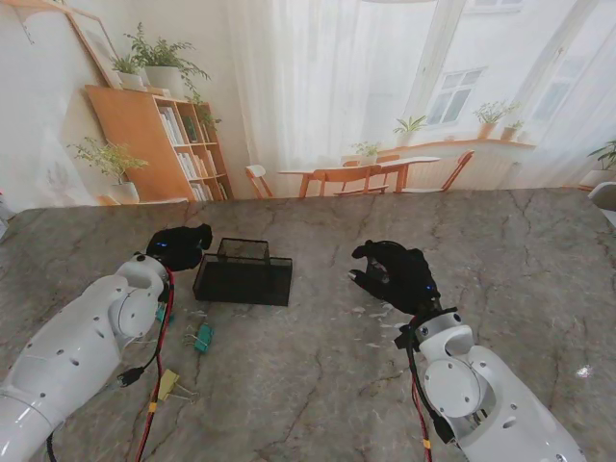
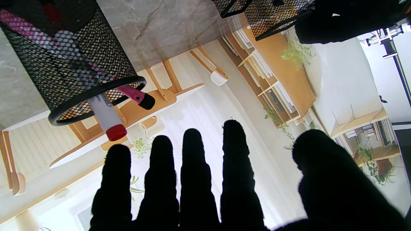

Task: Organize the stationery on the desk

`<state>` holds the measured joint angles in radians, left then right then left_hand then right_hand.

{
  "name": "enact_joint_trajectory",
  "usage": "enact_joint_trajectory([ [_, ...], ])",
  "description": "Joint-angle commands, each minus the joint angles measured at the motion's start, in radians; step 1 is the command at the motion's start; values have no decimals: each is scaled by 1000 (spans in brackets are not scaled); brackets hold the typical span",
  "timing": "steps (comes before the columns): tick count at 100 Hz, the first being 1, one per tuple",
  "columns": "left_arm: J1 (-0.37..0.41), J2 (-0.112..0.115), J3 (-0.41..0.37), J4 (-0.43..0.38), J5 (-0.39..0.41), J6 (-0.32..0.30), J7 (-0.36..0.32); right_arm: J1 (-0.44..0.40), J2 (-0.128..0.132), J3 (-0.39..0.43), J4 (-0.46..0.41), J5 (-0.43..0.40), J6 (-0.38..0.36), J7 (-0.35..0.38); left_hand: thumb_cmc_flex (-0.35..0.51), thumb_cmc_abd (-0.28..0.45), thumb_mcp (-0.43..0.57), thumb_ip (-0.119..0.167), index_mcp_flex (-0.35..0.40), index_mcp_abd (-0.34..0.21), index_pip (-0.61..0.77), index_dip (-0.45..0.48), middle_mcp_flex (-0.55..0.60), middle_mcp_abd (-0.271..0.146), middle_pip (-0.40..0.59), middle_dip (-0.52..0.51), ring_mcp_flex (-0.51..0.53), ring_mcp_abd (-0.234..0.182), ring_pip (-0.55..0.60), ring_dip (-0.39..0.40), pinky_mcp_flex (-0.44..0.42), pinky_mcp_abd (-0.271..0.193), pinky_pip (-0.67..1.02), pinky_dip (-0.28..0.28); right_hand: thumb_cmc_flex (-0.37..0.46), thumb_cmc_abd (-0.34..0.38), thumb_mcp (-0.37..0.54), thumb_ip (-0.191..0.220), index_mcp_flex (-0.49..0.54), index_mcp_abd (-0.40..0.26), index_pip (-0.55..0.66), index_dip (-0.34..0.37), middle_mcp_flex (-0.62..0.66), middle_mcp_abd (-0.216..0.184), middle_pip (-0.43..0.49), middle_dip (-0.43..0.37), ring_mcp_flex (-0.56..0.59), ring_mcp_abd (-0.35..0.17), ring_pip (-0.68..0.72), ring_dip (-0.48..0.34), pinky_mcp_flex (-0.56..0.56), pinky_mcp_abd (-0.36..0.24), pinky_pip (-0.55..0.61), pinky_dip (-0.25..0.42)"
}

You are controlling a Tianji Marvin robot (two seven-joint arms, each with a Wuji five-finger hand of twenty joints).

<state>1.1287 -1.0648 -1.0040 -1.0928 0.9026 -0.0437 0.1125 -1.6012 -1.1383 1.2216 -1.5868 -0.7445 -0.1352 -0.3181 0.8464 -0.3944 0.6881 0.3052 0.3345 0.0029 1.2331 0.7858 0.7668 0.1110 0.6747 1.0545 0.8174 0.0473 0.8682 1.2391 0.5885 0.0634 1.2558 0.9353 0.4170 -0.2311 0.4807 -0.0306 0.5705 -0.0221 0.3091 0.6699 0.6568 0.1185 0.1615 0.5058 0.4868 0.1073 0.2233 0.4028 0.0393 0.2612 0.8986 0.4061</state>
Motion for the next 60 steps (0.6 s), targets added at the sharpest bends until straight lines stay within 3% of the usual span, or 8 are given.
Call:
enact_joint_trajectory([
  [1, -7, -11, 9, 9, -15, -2, 2, -2, 1, 0, -1, 1, 2, 13, 113, -23, 15, -107, 3, 71, -35, -9, 13, -104, 28, 32, 25, -65, -2, -6, 16, -41, -1, -19, 4, 26, -21, 3, 3, 1, 10, 25, 5, 1, 10, 12, -13, -8, 1, 10, -6, 0, 15, 16],
  [38, -15, -18, 26, 17, -51, -4, -6, -5, 2, 4, -4, 0, 5, 17, 157, 11, -74, -203, 34, 108, -184, 56, 12, -59, -35, 65, 17, -65, -23, -38, 13, -45, -14, -24, 5, 25, -22, 3, 6, 1, 11, 25, 4, 3, 10, 12, -12, -9, 2, 11, -6, 0, 16, 16],
  [50, -14, -20, 24, 18, -67, -10, -13, -6, 2, 5, -6, 0, 7, 17, 196, 44, -173, -253, 51, 122, -267, 88, 12, -38, -80, 85, 0, -51, -33, -113, 0, -32, -29, -22, 6, 25, -22, 3, 5, 1, 11, 25, 5, 1, 10, 12, -13, -10, 1, 10, -5, 0, 16, 16],
  [60, -15, -21, 23, 21, -74, -22, -13, -6, 2, 6, -6, 0, 8, 18, 206, 57, -207, -271, 51, 132, -305, 91, 10, -33, -94, 87, -5, -46, -35, -129, -4, -28, -35, -22, 6, 25, -22, 3, 4, 0, 11, 25, 5, 1, 10, 12, -12, -9, 2, 11, -5, 0, 16, 16],
])
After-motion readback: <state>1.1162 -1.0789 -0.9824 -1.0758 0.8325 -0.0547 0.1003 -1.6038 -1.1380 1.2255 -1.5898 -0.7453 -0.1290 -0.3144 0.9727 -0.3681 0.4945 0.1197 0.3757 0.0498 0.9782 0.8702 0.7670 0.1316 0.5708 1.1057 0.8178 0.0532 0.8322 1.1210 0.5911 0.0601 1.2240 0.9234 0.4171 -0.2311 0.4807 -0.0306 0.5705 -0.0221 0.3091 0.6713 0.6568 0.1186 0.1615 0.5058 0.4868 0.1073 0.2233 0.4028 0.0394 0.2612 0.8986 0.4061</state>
